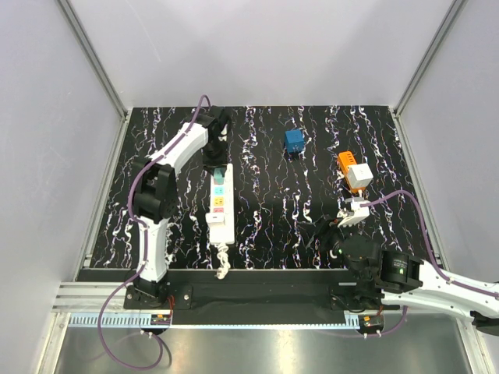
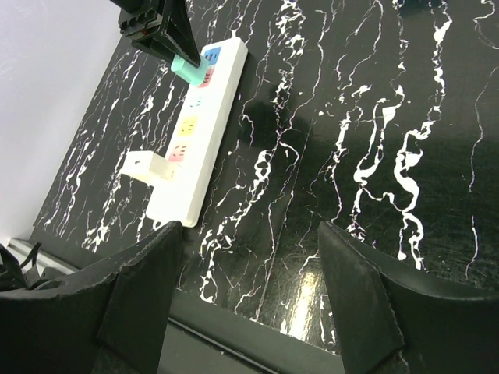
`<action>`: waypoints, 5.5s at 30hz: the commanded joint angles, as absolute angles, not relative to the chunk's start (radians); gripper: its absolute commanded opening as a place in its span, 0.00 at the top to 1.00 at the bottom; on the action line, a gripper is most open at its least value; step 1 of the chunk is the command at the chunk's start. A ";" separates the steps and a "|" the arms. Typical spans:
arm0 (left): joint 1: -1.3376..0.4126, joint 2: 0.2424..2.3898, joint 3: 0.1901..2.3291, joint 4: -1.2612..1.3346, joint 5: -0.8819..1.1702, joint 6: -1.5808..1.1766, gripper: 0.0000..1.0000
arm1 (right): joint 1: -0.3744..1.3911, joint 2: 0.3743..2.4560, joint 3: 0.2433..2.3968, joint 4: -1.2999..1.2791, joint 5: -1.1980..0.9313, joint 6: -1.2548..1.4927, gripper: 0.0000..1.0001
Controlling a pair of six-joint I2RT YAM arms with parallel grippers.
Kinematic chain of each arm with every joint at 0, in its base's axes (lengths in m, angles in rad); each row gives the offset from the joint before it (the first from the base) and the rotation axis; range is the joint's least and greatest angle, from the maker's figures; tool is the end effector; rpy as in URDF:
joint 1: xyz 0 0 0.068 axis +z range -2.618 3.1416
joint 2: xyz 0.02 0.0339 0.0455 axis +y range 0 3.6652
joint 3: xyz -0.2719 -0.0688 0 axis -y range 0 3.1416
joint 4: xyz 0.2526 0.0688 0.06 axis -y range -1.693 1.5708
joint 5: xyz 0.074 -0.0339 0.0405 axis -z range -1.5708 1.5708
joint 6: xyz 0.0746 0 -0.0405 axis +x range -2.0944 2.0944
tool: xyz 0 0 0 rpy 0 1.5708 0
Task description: Insert the plug
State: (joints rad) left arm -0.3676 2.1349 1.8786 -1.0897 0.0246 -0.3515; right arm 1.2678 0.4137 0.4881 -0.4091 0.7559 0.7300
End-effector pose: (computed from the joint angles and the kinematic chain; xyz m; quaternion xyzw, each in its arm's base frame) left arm 0.4268 -0.1663 0.1924 0.0094 0.9936 -0.0509 0.1007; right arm 0.0905 0.1180 0.2593 0.0049 0.7871 0.2901 0.5444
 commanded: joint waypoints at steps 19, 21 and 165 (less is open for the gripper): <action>-0.393 2.194 1.813 -1.035 -0.020 -0.385 1.00 | 1.270 0.396 0.479 -0.403 0.825 0.744 0.23; -0.394 2.194 1.798 -1.031 -0.029 -0.385 1.00 | 1.269 0.396 0.482 -0.405 0.822 0.741 0.23; -0.549 1.356 1.069 -0.149 0.925 -0.724 0.07 | 0.761 1.078 0.868 -0.035 -0.336 -0.067 1.00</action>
State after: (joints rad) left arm -0.5423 1.3636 1.0794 -0.2180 0.8829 -0.7017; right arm 0.7502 1.0901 0.8623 -0.1028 -0.3641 -0.0452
